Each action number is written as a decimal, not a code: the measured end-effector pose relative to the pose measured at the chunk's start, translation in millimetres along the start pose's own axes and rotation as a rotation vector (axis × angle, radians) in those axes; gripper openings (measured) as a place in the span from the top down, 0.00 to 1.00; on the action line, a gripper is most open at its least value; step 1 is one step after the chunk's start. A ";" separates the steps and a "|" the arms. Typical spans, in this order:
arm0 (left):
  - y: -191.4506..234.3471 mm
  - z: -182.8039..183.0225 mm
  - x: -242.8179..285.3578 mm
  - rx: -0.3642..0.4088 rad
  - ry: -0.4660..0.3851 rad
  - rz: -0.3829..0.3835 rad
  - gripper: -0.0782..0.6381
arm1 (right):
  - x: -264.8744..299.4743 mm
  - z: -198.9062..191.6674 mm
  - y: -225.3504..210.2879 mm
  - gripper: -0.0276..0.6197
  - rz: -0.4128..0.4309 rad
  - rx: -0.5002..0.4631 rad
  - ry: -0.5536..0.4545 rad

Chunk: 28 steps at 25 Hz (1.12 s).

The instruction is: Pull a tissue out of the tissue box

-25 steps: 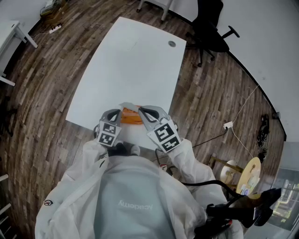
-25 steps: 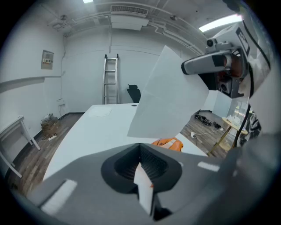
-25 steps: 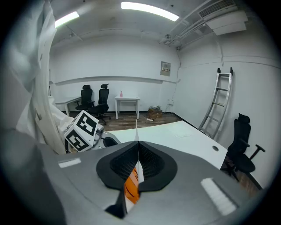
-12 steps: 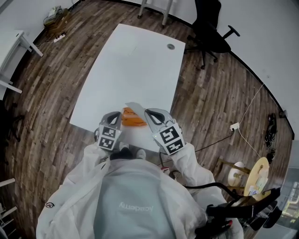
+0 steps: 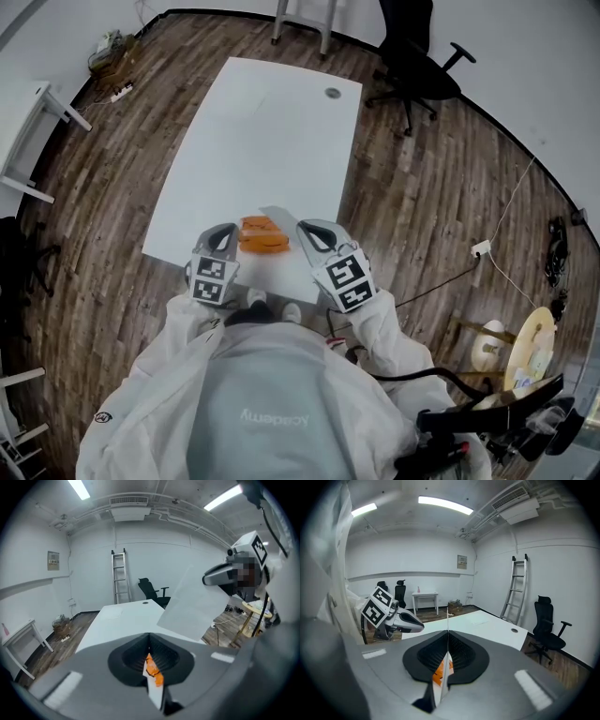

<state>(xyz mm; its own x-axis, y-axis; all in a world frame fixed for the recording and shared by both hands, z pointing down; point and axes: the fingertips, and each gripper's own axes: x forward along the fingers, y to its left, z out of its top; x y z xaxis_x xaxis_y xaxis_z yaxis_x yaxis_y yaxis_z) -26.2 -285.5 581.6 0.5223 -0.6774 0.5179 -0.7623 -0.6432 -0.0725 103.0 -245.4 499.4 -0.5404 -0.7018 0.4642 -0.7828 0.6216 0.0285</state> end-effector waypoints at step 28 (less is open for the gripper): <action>-24.8 43.3 -46.8 0.056 -0.107 0.082 0.89 | -51.5 -26.0 -8.4 0.95 -0.049 0.090 -0.090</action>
<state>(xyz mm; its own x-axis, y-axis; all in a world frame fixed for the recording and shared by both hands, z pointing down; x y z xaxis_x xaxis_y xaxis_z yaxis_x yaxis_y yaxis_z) -15.2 -253.3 522.1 0.4989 -0.7610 0.4147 -0.7834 -0.6006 -0.1598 145.4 -205.4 498.3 -0.5228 -0.7616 0.3830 -0.8315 0.5546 -0.0321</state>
